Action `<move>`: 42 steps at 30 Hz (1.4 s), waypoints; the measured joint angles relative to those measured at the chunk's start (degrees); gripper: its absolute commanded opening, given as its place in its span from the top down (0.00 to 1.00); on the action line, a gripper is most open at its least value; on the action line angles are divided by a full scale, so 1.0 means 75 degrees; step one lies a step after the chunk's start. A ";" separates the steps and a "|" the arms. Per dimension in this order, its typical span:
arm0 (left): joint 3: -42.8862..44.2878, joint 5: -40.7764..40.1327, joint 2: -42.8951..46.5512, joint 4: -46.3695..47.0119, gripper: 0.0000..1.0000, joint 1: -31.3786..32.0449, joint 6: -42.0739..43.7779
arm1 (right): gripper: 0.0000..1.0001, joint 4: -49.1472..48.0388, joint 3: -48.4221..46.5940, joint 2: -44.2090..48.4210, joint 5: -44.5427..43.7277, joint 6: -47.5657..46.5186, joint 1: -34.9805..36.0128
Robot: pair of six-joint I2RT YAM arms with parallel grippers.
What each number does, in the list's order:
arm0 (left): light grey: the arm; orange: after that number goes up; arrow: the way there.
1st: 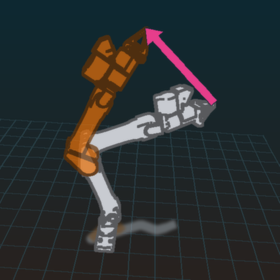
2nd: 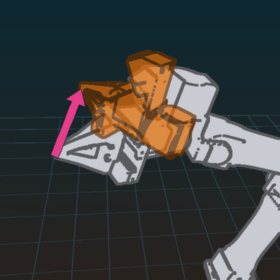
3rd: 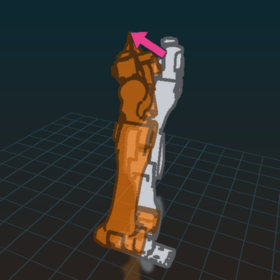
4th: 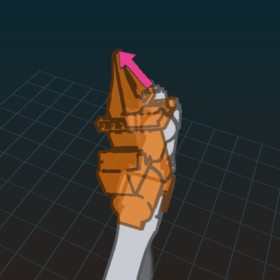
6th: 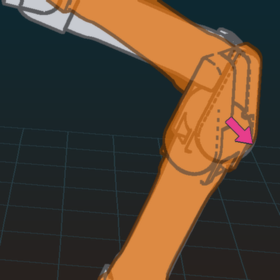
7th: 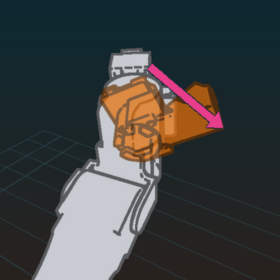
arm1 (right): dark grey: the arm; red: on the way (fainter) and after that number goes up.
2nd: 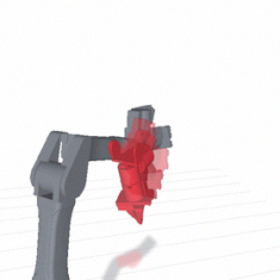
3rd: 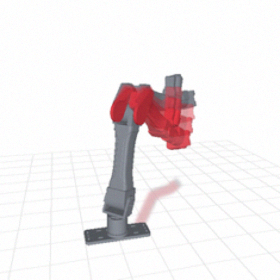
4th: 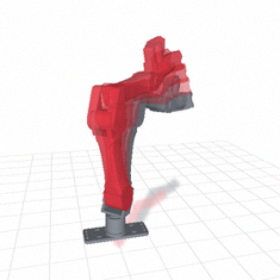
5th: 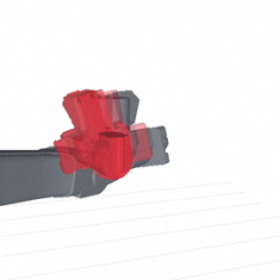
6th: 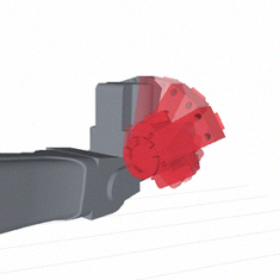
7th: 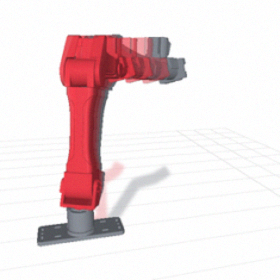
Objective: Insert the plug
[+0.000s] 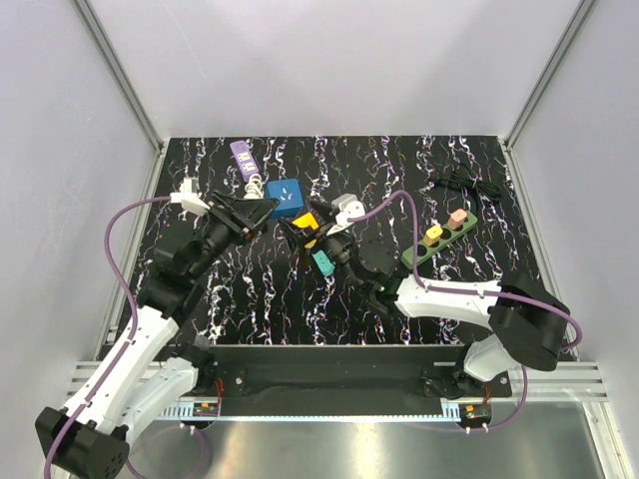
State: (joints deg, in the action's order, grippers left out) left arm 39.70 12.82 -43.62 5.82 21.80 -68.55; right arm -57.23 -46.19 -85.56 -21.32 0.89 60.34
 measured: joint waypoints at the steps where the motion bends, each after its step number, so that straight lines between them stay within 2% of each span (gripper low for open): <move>1: 0.0000 -0.0067 -0.0003 -0.0017 1.00 0.0000 -0.0041 | 0.09 -0.0009 -0.0047 0.0000 0.0032 -0.0029 0.0000; 19: 0.0003 -0.0484 -0.0064 -0.0041 1.00 0.0032 -0.0157 | 0.08 -0.0216 -0.0901 -0.0443 0.0233 -0.0079 0.0245; 20: 0.0003 -0.0490 -0.0064 -0.0044 1.00 0.0035 -0.0160 | 0.11 -0.0216 -0.0933 -0.0495 0.0195 -0.0096 0.0254; 21: 0.0003 -0.0501 -0.0067 -0.0044 1.00 0.0035 -0.0169 | 0.19 -0.0219 -0.0970 -0.0551 0.0166 -0.0137 0.0256; 26: 0.0003 -0.0606 -0.0061 -0.0041 1.00 0.0050 -0.0242 | 0.32 -0.0353 -0.1096 -0.0746 -0.0122 -0.0379 0.0254; 30: 0.0003 -0.0743 -0.0029 -0.0035 1.00 0.0070 -0.0318 | 0.48 -0.0600 -0.1172 -0.0901 -0.0242 -0.0522 0.0297; 31: 0.0000 -0.0790 -0.0009 -0.0035 1.00 0.0073 -0.0335 | 0.58 -0.0638 -0.1207 -0.0941 -0.0251 -0.0545 0.0300; 32: 0.0000 -0.0836 0.0015 -0.0035 1.00 0.0073 -0.0358 | 0.59 -0.0679 -0.1250 -0.0982 -0.0251 -0.0560 0.0303; 33: -0.0003 -0.0889 0.0035 -0.0032 1.00 0.0073 -0.0379 | 0.53 -0.0697 -0.1306 -0.1029 -0.0259 -0.0574 0.0306; 34: -0.0020 -0.0947 0.0058 -0.0017 1.00 0.0073 -0.0411 | 0.34 -0.0714 -0.1361 -0.1075 -0.0259 -0.0583 0.0315; 35: -0.0041 -0.1000 0.0082 -0.0012 1.00 0.0073 -0.0425 | 0.23 -0.0714 -0.1402 -0.1110 -0.0262 -0.0595 0.0318; 36: -0.0067 -0.1046 0.0111 -0.0009 1.00 0.0073 -0.0446 | 0.18 -0.0711 -0.1443 -0.1151 -0.0277 -0.0586 0.0329; 39: -0.0143 -0.0982 0.0169 -0.0012 1.00 0.0160 -0.0542 | 0.18 -0.0670 -0.1635 -0.1335 -0.0411 -0.0592 0.0335; 42: -0.0166 -0.0991 0.0175 -0.0026 1.00 0.0201 -0.0606 | 0.25 -0.0673 -0.1719 -0.1480 -0.0580 -0.0627 0.0335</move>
State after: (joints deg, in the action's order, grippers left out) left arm 38.46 5.39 -42.30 5.63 23.31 -73.10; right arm -62.28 -59.09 -96.66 -25.67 -3.81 62.85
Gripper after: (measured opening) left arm 0.596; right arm 0.803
